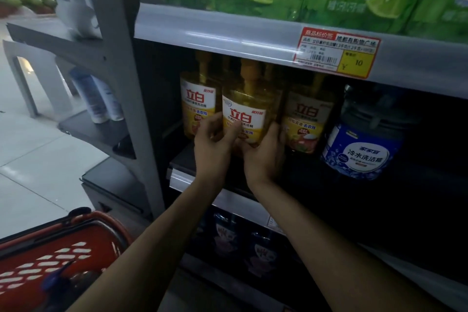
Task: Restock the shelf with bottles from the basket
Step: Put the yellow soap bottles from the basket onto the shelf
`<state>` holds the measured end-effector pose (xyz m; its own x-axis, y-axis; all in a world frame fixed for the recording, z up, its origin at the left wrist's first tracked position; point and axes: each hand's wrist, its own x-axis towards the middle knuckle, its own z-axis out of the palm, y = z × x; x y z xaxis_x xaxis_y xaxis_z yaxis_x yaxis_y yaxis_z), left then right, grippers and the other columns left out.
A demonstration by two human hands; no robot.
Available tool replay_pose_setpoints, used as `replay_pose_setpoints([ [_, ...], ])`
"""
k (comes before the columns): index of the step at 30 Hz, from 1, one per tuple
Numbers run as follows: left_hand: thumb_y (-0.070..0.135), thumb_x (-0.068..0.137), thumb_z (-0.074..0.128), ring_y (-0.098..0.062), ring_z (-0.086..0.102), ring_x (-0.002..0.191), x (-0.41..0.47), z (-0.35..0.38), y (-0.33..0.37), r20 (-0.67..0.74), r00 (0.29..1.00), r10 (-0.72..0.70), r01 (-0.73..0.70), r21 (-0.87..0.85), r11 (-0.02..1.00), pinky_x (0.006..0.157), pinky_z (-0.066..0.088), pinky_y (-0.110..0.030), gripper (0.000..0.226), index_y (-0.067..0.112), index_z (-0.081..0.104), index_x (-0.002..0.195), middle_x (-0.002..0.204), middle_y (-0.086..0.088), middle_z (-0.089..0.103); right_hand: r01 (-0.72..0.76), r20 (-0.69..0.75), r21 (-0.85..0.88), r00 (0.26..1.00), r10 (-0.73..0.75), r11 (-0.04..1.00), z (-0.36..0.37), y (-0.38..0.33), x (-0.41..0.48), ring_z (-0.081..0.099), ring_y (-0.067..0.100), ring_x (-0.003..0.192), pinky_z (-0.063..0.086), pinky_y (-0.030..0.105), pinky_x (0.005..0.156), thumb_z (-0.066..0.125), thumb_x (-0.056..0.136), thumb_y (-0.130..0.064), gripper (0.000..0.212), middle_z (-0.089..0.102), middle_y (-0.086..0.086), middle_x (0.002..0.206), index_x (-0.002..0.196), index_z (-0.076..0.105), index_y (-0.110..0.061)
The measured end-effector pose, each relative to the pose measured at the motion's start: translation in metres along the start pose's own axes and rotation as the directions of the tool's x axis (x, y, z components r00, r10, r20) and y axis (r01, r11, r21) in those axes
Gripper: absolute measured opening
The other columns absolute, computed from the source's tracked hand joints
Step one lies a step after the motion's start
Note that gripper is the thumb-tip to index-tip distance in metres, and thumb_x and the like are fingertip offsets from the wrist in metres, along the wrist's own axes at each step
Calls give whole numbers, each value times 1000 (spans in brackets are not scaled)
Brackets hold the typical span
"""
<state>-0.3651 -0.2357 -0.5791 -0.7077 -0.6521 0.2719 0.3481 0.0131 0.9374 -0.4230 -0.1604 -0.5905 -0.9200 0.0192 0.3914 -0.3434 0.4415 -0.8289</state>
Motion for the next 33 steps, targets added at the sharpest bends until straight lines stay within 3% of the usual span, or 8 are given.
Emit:
replay_pose_setpoints([
  [6, 13, 98, 69, 5, 69, 107, 1, 0, 2, 96, 995, -6, 4, 19, 1000, 87, 59, -22, 33, 31, 66, 125, 108, 23, 76, -45, -8, -28, 999, 45, 999, 2, -1, -1, 51, 30, 130, 54, 51, 95, 81, 81, -35, 73, 45, 6, 144, 142, 43, -21],
  [10, 18, 98, 69, 0, 68, 115, 1, 0, 2, 121, 992, -36, 30, 49, 998, 96, 58, -32, 35, 33, 64, 130, 119, 16, 75, -31, -3, -27, 1000, 31, 999, -4, 1, -5, 48, 29, 134, 52, 47, 98, 79, 85, -35, 74, 42, 6, 150, 147, 42, -22],
  [14, 16, 99, 67, 4, 68, 109, -4, -3, 14, 178, 980, -89, 70, 111, 991, 87, 58, -20, 36, 29, 65, 132, 114, 20, 74, -47, 10, 12, 999, 47, 999, -14, -1, -11, 42, 29, 141, 48, 48, 107, 76, 87, -23, 70, 40, 6, 154, 149, 43, -22],
  [20, 26, 99, 68, 0, 71, 106, -27, -15, 49, 246, 958, -144, 80, 252, 964, 94, 59, -29, 21, 38, 66, 116, 111, 17, 76, -87, 119, 15, 989, 85, 996, -41, -18, -34, 47, 28, 136, 49, 44, 106, 74, 88, -16, 60, 46, 6, 147, 142, 51, -24],
  [23, 45, 88, 76, -6, 71, 109, -46, -30, 70, 249, 959, -133, 34, 366, 930, 100, 58, -43, 36, 37, 67, 122, 115, 12, 76, -112, 199, 25, 974, 105, 993, -61, -34, -47, 45, 29, 137, 47, 43, 108, 76, 85, -15, 61, 45, 7, 148, 141, 52, -22],
  [25, 44, 87, 78, -2, 70, 106, -60, -42, 86, 253, 958, -134, 18, 414, 910, 97, 57, -36, 33, 45, 65, 117, 111, 15, 75, -87, 253, 37, 965, 75, 996, -75, -45, -59, 45, 27, 137, 46, 42, 109, 78, 85, -16, 61, 46, 7, 147, 140, 53, -20],
  [28, 34, 93, 74, 14, 62, 100, -81, -70, 113, 255, 959, -122, -53, 586, 808, 93, 51, -18, 30, 51, 58, 113, 114, 25, 65, 45, 309, 19, 950, -48, 999, -90, -58, -76, 44, 26, 138, 45, 44, 110, 81, 82, -18, 62, 42, 5, 147, 137, 53, -21],
  [33, 55, 91, 61, -18, 53, 133, -114, -135, 148, 277, 954, -119, -203, 882, 426, 106, 50, -42, 68, 38, 41, 153, 152, 5, 47, 332, 517, -129, 827, -223, 934, -104, -76, -115, 24, 23, 150, 36, 45, 118, 80, 83, -38, 89, 16, -3, 162, 155, 29, -29],
])
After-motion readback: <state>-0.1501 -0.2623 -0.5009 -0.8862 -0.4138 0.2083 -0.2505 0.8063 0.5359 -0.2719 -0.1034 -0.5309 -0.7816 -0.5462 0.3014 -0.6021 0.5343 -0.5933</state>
